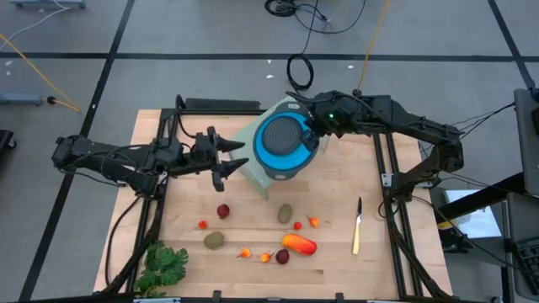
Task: Pick & Place Fruit
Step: Put the blue strainer bowl on the shelf
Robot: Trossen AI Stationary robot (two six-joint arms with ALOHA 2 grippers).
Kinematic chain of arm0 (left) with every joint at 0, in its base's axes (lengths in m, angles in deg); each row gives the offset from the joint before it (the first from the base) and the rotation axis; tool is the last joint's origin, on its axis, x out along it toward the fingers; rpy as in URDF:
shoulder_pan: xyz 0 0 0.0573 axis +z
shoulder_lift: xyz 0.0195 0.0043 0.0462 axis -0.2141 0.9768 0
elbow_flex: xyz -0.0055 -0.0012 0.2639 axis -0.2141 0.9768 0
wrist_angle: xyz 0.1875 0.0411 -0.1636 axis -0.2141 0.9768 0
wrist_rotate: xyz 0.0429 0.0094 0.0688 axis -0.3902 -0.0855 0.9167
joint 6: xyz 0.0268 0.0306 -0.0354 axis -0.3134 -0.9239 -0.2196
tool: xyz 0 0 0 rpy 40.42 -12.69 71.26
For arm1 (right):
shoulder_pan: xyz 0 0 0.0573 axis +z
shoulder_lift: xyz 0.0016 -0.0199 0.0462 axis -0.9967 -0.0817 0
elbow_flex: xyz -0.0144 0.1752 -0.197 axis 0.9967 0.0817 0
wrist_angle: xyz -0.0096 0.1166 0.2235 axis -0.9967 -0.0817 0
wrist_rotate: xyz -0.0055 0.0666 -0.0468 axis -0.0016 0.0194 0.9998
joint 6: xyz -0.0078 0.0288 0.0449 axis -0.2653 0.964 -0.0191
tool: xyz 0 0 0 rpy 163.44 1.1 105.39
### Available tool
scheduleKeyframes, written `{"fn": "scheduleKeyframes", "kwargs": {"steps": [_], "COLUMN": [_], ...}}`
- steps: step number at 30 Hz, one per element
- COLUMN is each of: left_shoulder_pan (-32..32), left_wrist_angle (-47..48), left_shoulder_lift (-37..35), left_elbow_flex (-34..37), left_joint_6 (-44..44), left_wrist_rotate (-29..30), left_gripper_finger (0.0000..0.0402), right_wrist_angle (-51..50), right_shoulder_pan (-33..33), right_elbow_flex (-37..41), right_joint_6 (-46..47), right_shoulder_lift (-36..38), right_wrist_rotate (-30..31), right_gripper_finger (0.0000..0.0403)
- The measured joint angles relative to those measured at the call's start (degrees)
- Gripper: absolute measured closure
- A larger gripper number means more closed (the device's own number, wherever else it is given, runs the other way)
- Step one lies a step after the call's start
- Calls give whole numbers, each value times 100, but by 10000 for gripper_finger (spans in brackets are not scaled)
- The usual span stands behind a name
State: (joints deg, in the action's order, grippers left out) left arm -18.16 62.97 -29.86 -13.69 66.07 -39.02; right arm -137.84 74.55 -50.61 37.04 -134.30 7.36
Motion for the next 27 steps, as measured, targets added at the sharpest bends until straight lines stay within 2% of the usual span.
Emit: {"fn": "scheduleKeyframes", "kwargs": {"steps": [7,14,22,27], "left_shoulder_pan": [21,-23,-234,-265], "left_wrist_angle": [-230,-735,-495,427], "left_shoulder_lift": [2,389,1066,1540], "left_elbow_flex": [0,-25,-909,-1686], "left_joint_6": [-304,-914,-1981,-1962], "left_wrist_rotate": [1124,2001,3752,3951], "left_gripper_finger": [116,110,110,110], "right_wrist_angle": [320,1431,1617,1714], "right_shoulder_pan": [3,99,129,184], "right_elbow_flex": [35,328,483,483], "right_joint_6": [-206,-712,-903,-906], "right_shoulder_lift": [4,7,9,11], "right_wrist_rotate": [1047,1490,1537,1657], "right_gripper_finger": [393,392,394,392]}}
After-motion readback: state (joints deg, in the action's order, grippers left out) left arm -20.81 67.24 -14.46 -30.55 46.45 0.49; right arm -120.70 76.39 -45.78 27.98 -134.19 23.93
